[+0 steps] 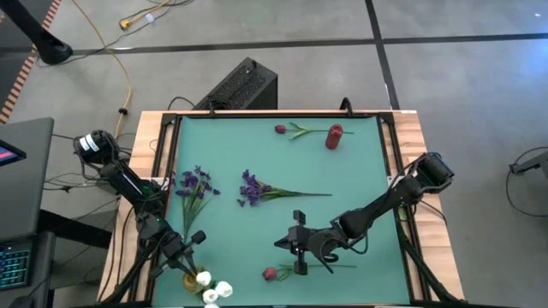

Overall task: Sort flowers into vase by color
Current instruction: Put the white tulip into the yellow vase

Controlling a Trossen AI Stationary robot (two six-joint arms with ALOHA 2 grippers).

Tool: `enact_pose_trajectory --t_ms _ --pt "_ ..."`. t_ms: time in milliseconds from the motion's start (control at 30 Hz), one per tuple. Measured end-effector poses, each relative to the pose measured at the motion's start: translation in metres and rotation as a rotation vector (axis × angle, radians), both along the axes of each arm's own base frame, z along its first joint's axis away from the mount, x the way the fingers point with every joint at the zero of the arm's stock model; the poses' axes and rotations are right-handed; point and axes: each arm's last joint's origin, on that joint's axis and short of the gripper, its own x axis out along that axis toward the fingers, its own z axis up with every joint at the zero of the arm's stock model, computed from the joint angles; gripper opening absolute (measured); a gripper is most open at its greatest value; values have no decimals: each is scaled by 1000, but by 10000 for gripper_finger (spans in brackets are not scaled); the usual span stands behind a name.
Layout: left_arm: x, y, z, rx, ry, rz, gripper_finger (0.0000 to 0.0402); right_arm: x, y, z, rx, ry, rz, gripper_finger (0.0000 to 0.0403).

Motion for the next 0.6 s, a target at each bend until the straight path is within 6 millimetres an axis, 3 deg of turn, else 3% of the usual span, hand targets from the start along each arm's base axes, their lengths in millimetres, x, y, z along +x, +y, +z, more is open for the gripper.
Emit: enact_pose_trajectory --t_ms 600 --pt "-2 2 6 -52 20 9 55 2 -4 0 8 1 -16 32"
